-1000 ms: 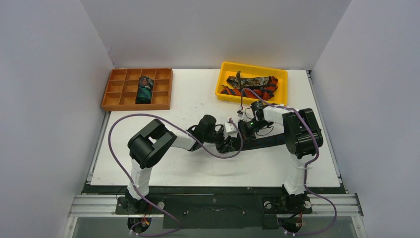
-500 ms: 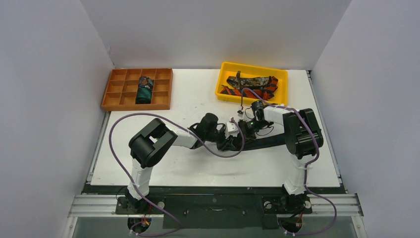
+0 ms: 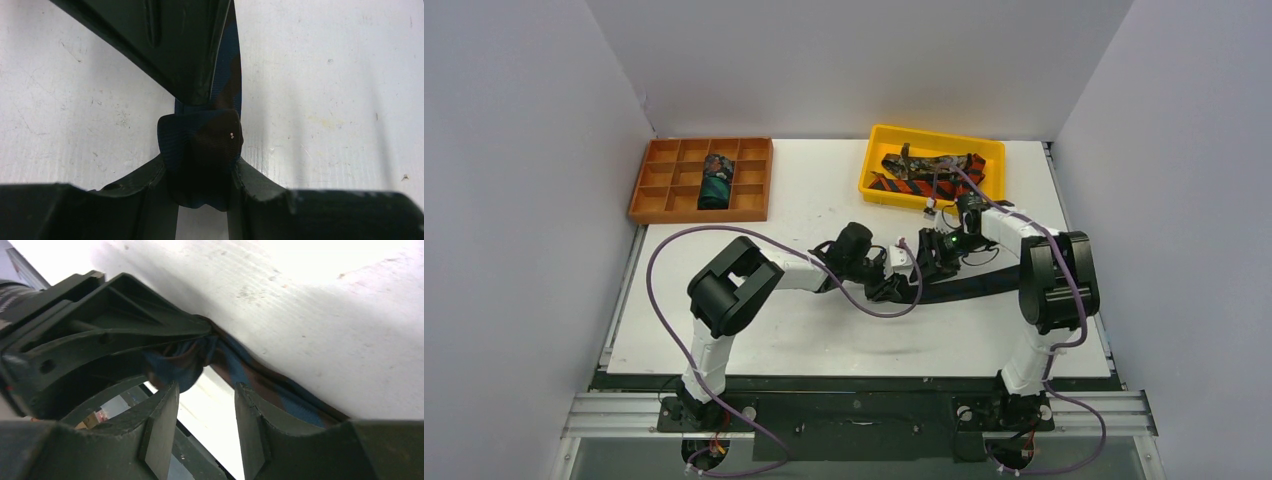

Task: Roll the ties
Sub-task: Roll the tie at the center of the board.

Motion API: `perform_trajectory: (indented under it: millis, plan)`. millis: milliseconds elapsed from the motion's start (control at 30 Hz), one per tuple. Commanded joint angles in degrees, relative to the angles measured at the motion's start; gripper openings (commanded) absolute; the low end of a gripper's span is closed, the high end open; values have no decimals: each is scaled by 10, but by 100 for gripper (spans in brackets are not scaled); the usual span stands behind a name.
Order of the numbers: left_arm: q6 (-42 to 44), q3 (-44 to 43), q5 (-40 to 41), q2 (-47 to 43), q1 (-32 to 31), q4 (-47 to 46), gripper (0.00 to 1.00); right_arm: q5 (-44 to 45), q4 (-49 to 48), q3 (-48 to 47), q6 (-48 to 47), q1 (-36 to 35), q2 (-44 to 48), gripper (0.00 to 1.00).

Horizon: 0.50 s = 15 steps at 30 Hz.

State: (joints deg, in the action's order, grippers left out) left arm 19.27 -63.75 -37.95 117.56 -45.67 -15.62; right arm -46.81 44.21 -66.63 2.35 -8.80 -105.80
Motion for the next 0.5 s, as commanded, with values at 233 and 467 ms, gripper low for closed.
perform_trajectory:
  millis: [233,467]
  plan:
    - [36,7,52,45,-2,151,5,-48,-18,-9,-2,-44,16,38]
    - [33,7,41,39,0,145,15,-5,-21,-3,-11,-28,-31,0]
